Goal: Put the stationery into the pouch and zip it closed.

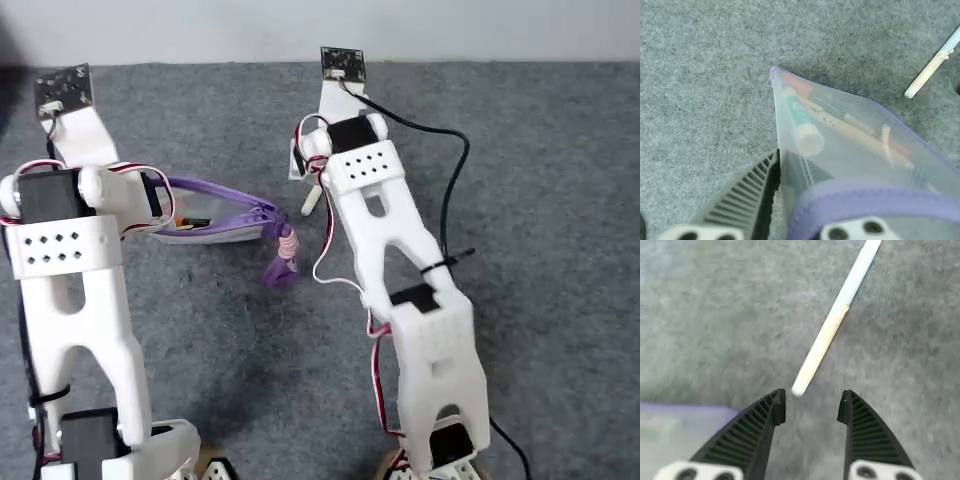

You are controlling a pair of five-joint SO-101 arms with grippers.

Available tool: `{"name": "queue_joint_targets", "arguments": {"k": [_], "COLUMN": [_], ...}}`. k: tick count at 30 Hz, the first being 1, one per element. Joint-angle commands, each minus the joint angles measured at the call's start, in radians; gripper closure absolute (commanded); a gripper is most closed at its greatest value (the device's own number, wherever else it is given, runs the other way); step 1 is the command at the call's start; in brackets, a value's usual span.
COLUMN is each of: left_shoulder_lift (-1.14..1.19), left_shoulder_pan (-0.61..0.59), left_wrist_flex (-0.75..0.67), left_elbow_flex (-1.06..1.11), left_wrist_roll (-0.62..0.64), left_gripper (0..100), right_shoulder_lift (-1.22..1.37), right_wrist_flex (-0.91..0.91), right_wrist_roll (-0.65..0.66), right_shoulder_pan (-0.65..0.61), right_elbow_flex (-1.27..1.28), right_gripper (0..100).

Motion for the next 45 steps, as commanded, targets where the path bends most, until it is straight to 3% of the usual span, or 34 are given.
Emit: {"name": "queue_joint_targets", "arguments": {"k": [1, 10, 18, 24, 32, 39, 45], "left_shoulder_lift": [-0.06, -0.06, -0.055, -0.054, -0.054, -0.054, -0.054], "left_shoulder_pan": [0.006, 0.006, 0.006, 0.006, 0.006, 0.008, 0.006], "left_wrist_flex": [0.017, 0.017, 0.017, 0.012, 0.012, 0.011, 0.015], "left_elbow_flex": [-0.022, -0.022, -0.022, -0.022, -0.022, -0.022, -0.022], "left_wrist_roll": [0.009, 0.009, 0.009, 0.008, 0.008, 0.008, 0.008], "left_gripper": [99, 99, 99, 99, 99, 99, 99], "right_shoulder_lift": [0.114, 0.369, 0.486, 0.486, 0.466, 0.472, 0.473], "right_wrist_flex": [0.022, 0.033, 0.079, 0.148, 0.352, 0.374, 0.334], "right_wrist_roll": [0.032, 0.092, 0.117, 0.123, 0.123, 0.181, 0.261], "right_shoulder_pan": [0.025, 0.021, 0.025, 0.022, 0.028, 0.024, 0.022], "right_elbow_flex": [-0.198, -0.473, -0.519, -0.519, -0.601, -0.724, -0.704], "right_gripper": [81.4, 81.5, 81.7, 99.6, 98.9, 98.0, 81.9]}}
